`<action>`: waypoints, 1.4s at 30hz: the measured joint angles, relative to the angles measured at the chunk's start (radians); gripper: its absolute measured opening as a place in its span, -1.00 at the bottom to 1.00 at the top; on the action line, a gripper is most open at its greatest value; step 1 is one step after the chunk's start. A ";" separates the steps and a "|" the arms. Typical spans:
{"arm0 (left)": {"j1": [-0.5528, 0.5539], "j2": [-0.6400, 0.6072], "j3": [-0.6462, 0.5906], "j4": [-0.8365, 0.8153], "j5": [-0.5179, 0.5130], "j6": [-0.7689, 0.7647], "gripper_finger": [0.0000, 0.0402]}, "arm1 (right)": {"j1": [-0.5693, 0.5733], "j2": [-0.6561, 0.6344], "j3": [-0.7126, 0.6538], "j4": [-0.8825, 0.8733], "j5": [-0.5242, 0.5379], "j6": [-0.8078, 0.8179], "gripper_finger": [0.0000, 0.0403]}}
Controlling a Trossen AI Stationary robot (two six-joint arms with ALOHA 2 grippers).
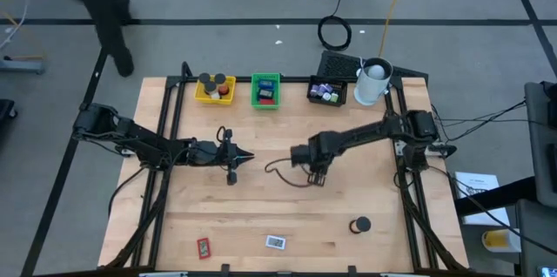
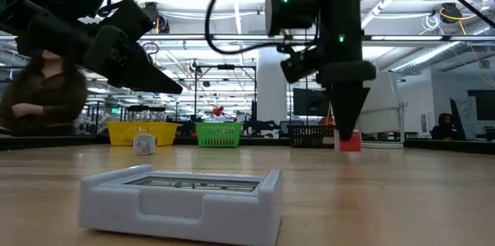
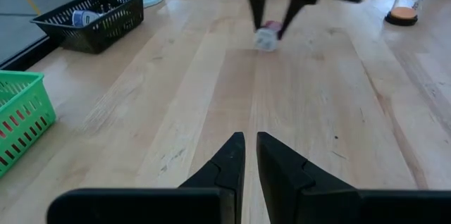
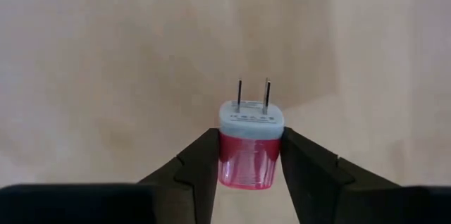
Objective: Pick & Place Office items
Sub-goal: Put the red charger adapter in the black bin
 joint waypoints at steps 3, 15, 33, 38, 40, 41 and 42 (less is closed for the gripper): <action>0.000 0.000 0.000 0.000 0.000 0.000 -0.77 | -0.050 0.000 -0.026 0.004 0.003 -0.029 -0.34; 0.000 0.000 0.000 -0.005 0.000 -0.003 -0.77 | -0.096 -0.025 -0.082 0.057 0.039 -0.067 -0.31; -0.004 0.000 0.000 -0.019 -0.002 -0.005 -0.77 | -0.075 -0.402 -0.478 0.531 0.107 0.051 0.25; -0.004 0.000 0.000 -0.019 -0.013 -0.005 -0.77 | -0.066 -0.423 -0.639 0.819 0.110 0.072 0.25; -0.004 0.000 0.000 -0.019 -0.014 -0.005 -0.77 | -0.061 -0.423 -0.677 0.899 0.128 0.064 0.25; -0.004 0.000 0.000 -0.018 -0.014 -0.005 -0.77 | -0.060 -0.423 -0.692 0.921 0.144 0.062 0.25; -0.004 0.000 0.000 -0.018 -0.014 -0.005 -0.77 | -0.060 -0.423 -0.707 0.937 0.160 0.062 0.25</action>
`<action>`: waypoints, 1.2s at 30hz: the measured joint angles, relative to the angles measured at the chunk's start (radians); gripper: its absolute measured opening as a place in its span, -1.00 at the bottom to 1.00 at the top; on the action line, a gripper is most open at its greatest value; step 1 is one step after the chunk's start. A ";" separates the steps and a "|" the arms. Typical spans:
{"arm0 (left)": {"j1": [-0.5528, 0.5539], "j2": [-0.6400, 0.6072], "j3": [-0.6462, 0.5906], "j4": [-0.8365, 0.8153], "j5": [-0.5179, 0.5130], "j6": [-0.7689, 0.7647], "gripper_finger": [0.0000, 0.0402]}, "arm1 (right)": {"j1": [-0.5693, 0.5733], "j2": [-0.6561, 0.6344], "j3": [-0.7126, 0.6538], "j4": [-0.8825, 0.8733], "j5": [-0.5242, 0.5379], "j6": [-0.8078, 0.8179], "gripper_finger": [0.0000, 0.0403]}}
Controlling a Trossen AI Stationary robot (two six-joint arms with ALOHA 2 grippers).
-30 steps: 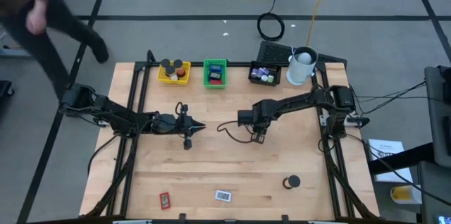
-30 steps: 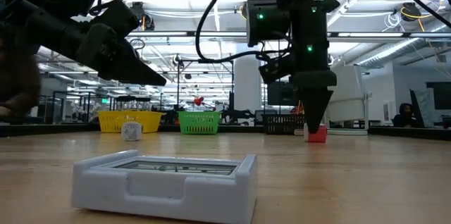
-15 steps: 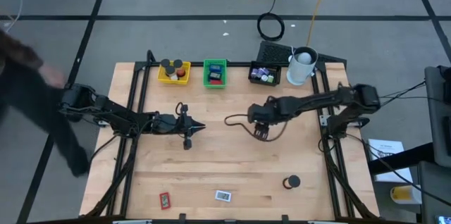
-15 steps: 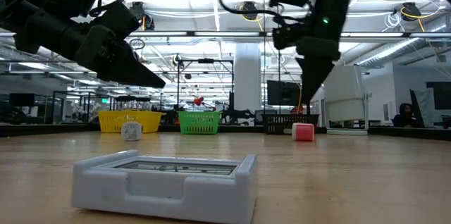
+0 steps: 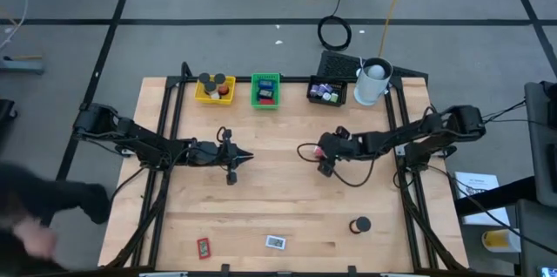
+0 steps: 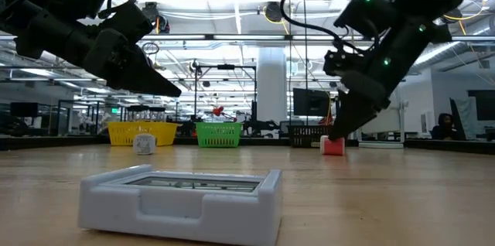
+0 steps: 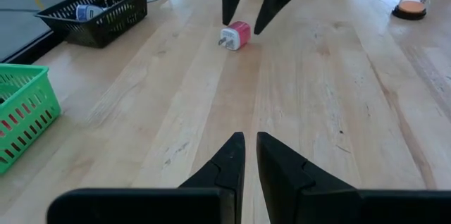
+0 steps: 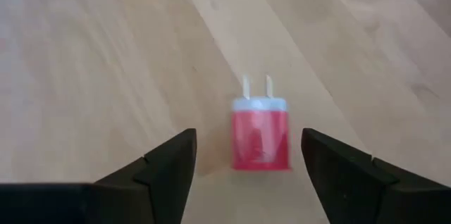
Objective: Pick & Place Office items
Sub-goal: Put the red charger adapter in the black bin
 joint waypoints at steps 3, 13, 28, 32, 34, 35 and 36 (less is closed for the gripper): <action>0.000 0.000 0.000 0.000 0.000 0.000 -0.77 | -0.002 0.001 -0.030 0.043 0.025 0.001 0.25; 0.000 0.000 0.000 -0.002 -0.001 0.001 -0.77 | -0.001 0.050 -0.088 0.210 0.024 -0.024 0.02; 0.000 0.000 0.000 -0.006 -0.003 0.001 -0.77 | -0.052 0.034 -0.086 0.190 -0.040 -0.052 -0.37; 0.000 0.000 0.000 -0.006 -0.003 0.001 -0.77 | -0.108 -0.031 -0.046 0.093 -0.022 -0.071 -0.36; 0.000 0.000 0.000 -0.006 -0.003 0.001 -0.77 | -0.142 -0.059 -0.004 0.030 0.020 -0.078 -0.35; 0.000 0.000 0.000 -0.004 -0.003 0.001 -0.77 | -0.159 -0.074 0.015 -0.014 0.049 -0.080 -0.35; 0.000 0.000 0.000 -0.002 -0.003 0.001 -0.77 | -0.179 -0.087 0.035 -0.059 0.073 -0.082 -0.34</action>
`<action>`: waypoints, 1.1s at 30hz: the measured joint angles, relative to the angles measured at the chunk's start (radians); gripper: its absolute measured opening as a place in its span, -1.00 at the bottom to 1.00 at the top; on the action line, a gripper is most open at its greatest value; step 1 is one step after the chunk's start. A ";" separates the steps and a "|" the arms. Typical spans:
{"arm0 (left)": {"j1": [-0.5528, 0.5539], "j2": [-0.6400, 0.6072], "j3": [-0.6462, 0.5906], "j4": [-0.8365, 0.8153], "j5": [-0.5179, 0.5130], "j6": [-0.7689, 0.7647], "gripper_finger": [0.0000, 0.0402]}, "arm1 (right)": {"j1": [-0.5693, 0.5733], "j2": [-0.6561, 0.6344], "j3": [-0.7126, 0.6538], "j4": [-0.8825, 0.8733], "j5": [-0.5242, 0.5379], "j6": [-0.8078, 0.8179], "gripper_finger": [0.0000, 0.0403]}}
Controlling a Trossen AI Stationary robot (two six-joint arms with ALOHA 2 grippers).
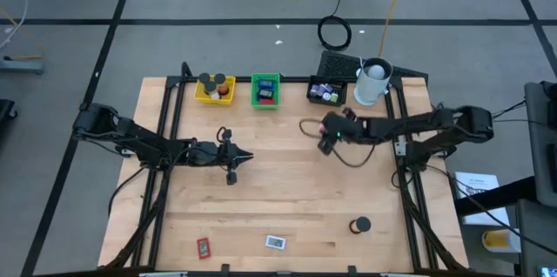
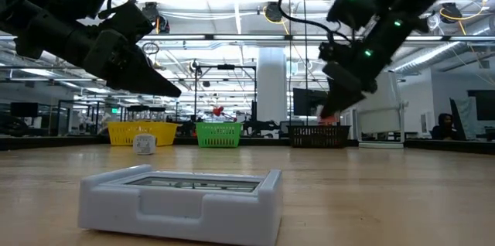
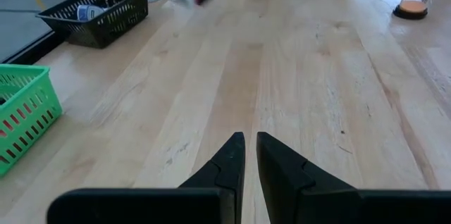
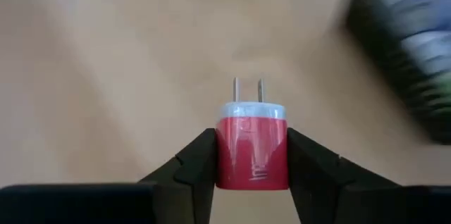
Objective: Pick & Place Office items
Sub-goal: Put the red charger adapter in the black bin
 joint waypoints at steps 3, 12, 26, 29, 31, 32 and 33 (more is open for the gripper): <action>0.000 0.000 0.000 0.000 0.000 0.001 -0.77 | -0.066 -0.020 0.069 -0.063 0.060 -0.019 -0.34; 0.000 0.000 0.000 -0.001 0.000 0.001 -0.77 | -0.334 0.030 0.156 -0.086 0.087 -0.032 -0.33; 0.000 0.000 0.000 -0.006 0.002 0.003 -0.77 | -0.506 0.146 0.160 -0.020 0.079 -0.051 -0.25; 0.000 0.000 0.000 -0.006 0.002 0.002 -0.77 | -0.506 0.146 0.161 -0.019 0.078 -0.051 -0.17; 0.000 0.000 0.000 -0.006 0.002 0.002 -0.77 | -0.506 0.146 0.161 -0.017 0.079 -0.051 -0.12; 0.000 0.000 0.000 -0.006 0.002 0.002 -0.77 | -0.506 0.146 0.161 -0.017 0.079 -0.051 -0.10; 0.000 0.000 0.000 -0.006 0.002 0.002 -0.77 | -0.506 0.146 0.161 -0.014 0.079 -0.054 -0.08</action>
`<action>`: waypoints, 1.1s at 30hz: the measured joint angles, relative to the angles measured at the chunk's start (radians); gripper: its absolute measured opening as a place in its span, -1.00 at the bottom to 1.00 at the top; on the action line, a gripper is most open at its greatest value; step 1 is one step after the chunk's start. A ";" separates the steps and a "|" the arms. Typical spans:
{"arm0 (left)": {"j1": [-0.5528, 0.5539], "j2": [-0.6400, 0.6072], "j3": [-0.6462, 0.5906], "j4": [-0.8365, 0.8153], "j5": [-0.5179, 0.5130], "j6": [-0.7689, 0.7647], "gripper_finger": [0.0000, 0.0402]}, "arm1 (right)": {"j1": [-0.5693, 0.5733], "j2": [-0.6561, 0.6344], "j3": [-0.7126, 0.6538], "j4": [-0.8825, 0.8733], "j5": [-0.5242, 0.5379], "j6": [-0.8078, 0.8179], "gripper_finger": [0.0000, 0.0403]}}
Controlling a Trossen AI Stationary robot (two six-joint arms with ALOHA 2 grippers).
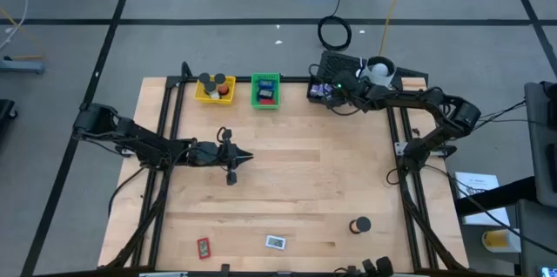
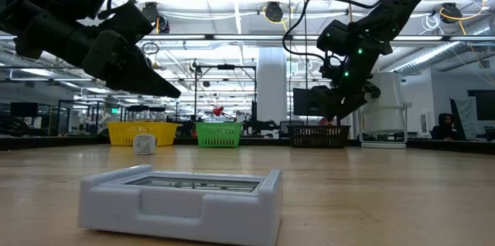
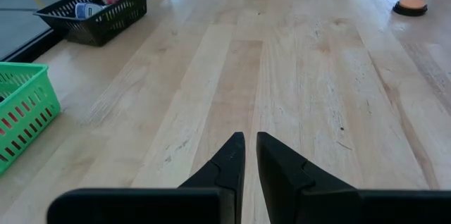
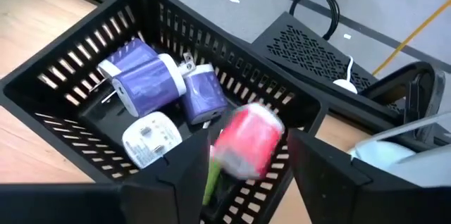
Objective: Pick & Place Office items
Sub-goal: Put the red charger adapter in the black bin
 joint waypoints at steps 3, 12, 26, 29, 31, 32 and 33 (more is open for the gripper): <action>0.000 0.000 0.000 0.000 0.000 0.001 -0.77 | 0.002 0.000 0.000 0.021 0.002 -0.022 -0.05; 0.000 0.000 0.000 0.000 0.000 0.001 -0.77 | 0.097 -0.075 0.000 0.045 0.063 -0.152 -0.23; 0.000 0.000 0.000 -0.005 0.001 -0.003 -0.77 | 0.519 -0.197 -0.157 0.261 0.028 -0.214 -0.96; 0.001 0.000 0.000 -0.005 0.012 -0.026 -0.77 | 0.558 -0.196 -0.249 0.454 -0.059 -0.222 -0.92; 0.005 0.000 0.008 -0.013 0.060 -0.026 -0.77 | 0.578 -0.196 -0.310 0.601 -0.103 -0.257 -0.92; 0.005 0.000 0.011 -0.012 0.084 -0.011 -0.77 | 0.586 -0.197 -0.338 0.675 -0.109 -0.279 -0.93; 0.004 0.000 0.014 -0.011 0.106 0.012 -0.77 | 0.594 -0.197 -0.364 0.734 -0.111 -0.301 -0.94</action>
